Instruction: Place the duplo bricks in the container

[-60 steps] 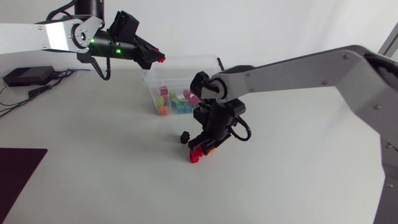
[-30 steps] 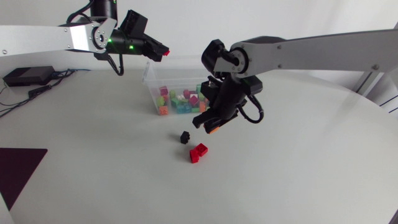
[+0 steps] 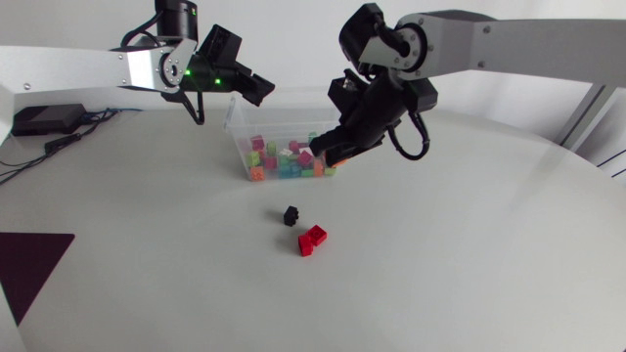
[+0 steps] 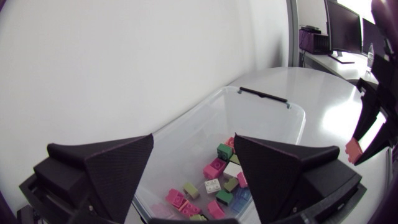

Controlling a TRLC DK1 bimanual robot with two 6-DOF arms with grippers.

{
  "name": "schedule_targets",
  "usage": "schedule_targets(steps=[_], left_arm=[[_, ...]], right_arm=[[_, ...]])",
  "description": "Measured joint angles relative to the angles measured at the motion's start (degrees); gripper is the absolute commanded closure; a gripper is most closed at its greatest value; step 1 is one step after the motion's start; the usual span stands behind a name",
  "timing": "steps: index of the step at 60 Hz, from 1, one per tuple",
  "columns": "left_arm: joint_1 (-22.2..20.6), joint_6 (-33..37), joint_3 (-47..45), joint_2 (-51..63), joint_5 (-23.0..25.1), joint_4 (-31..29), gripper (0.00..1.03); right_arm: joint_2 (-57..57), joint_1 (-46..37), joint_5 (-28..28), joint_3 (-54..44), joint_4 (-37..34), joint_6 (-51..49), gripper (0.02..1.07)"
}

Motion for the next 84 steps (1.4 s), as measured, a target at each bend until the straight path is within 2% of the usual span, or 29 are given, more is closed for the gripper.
schedule_targets(steps=[12,24,37,57,84], left_arm=[[-0.72,5.62,-12.0,-10.12,0.85,-1.27,0.06],[-1.68,15.45,-17.75,-14.32,5.7,-9.64,0.06],[-4.55,27.61,-23.34,-13.88,6.27,-16.41,0.05],[-7.87,39.34,-20.68,-4.52,6.4,-22.73,0.05],[-8.98,45.88,-14.23,1.92,6.25,-27.43,0.05]], right_arm=[[-0.74,-0.83,-0.42,0.87,4.09,-0.2,0.82],[1.57,-2.19,-0.46,6.54,5.7,-1.49,0.82],[4.5,-2.36,-0.46,10.78,6.08,-1.68,0.82],[6.08,-2.25,-1.51,15.47,8.46,-1.66,0.82],[11.39,-1.92,-1.46,19.76,11.96,-1.46,0.82]])
